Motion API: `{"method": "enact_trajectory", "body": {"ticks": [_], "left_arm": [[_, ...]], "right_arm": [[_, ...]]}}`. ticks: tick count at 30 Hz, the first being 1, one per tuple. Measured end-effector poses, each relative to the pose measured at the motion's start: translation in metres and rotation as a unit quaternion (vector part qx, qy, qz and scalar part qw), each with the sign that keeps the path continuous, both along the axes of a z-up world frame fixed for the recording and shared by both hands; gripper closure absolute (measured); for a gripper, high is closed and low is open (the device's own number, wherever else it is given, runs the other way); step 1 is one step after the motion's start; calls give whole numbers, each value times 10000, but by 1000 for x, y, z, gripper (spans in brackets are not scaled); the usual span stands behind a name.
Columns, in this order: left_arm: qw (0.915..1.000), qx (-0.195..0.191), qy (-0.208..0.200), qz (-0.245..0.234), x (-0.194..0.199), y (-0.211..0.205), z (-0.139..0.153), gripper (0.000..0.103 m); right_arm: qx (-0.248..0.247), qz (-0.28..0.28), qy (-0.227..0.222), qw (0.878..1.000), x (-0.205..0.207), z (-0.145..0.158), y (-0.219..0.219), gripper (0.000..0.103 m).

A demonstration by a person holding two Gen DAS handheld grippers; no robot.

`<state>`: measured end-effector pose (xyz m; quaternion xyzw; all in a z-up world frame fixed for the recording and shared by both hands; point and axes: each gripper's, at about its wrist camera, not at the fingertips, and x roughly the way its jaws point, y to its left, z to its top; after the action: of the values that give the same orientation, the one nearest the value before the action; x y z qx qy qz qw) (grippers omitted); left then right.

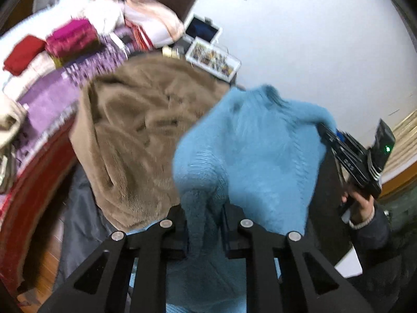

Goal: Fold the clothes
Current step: 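Lift the sweater high with both tools, holding it up to unfold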

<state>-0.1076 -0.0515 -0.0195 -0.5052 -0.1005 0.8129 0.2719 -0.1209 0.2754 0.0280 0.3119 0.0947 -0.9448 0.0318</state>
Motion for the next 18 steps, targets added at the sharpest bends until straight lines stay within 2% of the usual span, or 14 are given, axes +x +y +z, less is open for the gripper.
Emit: {"method": "enact_trajectory", "body": {"ticks": [4, 8, 10, 12, 14, 18], "left_arm": [[9986, 133, 472, 221, 17, 13, 36, 84], [9932, -177, 1111, 291, 50, 30, 75, 84], [9858, -367, 1608, 310, 69, 46, 99, 85], [9795, -347, 1954, 342, 87, 57, 122, 85], [9740, -254, 2216, 398, 101, 65, 141, 85], [9565, 94, 2867, 535, 136, 86, 193, 85]], "right_arm": [[-169, -307, 347, 9988, 27, 23, 22, 79], [-219, -439, 645, 9967, 64, 42, 40, 79], [-240, -543, 849, 9946, 83, 53, 50, 79], [-300, -687, 1071, 9914, 103, 65, 64, 79], [-353, -844, 1298, 9873, 121, 77, 76, 79], [-397, -1126, 1837, 9757, 159, 107, 98, 79]]}}
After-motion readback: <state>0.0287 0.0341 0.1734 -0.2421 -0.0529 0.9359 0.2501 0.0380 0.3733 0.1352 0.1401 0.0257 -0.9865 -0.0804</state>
